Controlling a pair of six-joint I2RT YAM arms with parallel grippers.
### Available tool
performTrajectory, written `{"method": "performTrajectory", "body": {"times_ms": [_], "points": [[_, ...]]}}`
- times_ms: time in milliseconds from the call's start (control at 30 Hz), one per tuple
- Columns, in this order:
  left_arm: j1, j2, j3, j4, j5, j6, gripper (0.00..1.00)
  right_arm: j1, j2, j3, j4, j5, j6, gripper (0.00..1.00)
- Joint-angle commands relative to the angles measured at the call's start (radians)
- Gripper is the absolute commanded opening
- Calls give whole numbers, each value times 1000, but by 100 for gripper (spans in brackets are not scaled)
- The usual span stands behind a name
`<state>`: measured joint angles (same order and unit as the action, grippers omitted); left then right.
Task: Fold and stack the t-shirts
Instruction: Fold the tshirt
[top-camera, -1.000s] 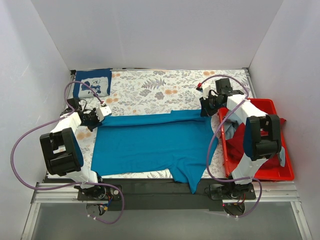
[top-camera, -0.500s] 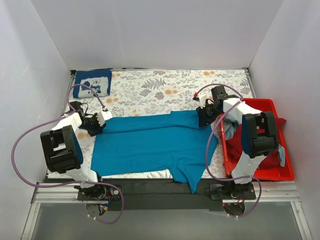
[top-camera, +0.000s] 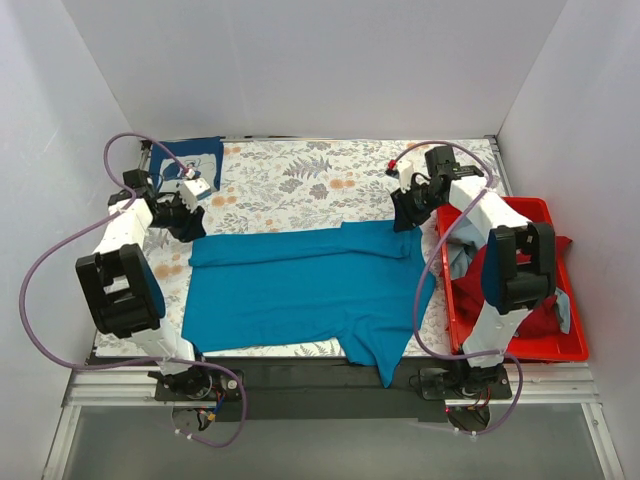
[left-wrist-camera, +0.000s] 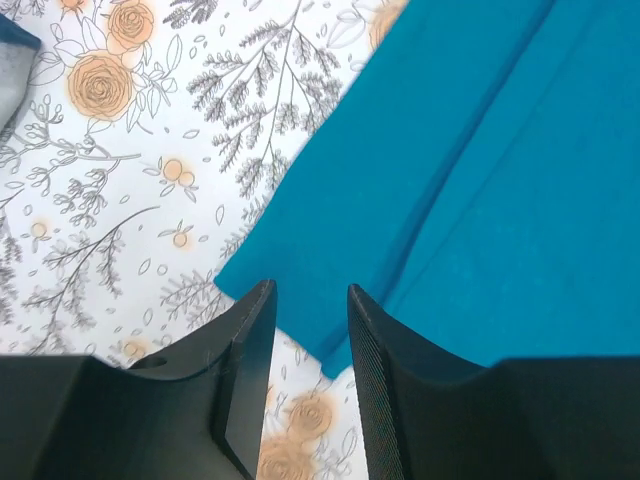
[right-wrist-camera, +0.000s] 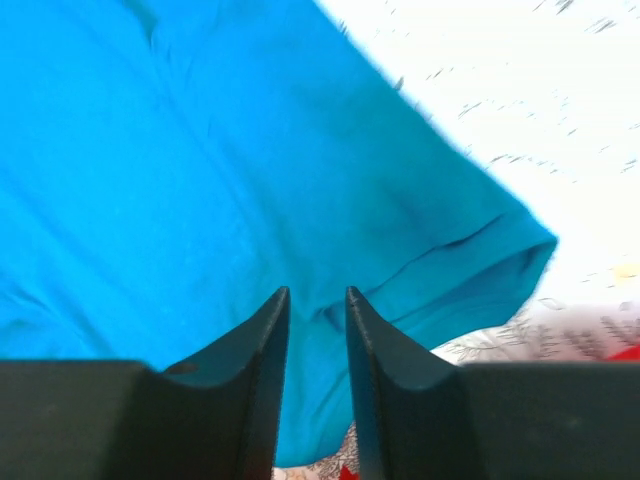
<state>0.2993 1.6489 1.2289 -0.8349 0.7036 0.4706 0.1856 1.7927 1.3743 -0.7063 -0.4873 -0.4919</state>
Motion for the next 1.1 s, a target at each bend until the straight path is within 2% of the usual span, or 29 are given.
{"method": "performTrajectory", "body": {"times_ms": [0,300,500,600,733,867,1000,1067], "points": [[-31,73,41,51,-7,-219,34,2,42,72,-16,-2,36,34],[-85,247,60,152,-199,-495,29,8,218,118,45,49,75,30],[-80,356,61,220,-341,-566,22,25,303,184,80,67,105,31],[-51,437,153,241,-375,-592,18,38,336,242,83,59,142,32],[-45,488,306,166,-287,-576,20,43,329,295,82,24,185,35],[-81,474,449,99,-165,-584,27,29,295,354,88,30,193,39],[-173,381,458,135,-18,-658,32,3,275,420,90,13,223,41],[-219,359,454,198,-1,-703,34,-3,267,428,91,10,248,43]]}}
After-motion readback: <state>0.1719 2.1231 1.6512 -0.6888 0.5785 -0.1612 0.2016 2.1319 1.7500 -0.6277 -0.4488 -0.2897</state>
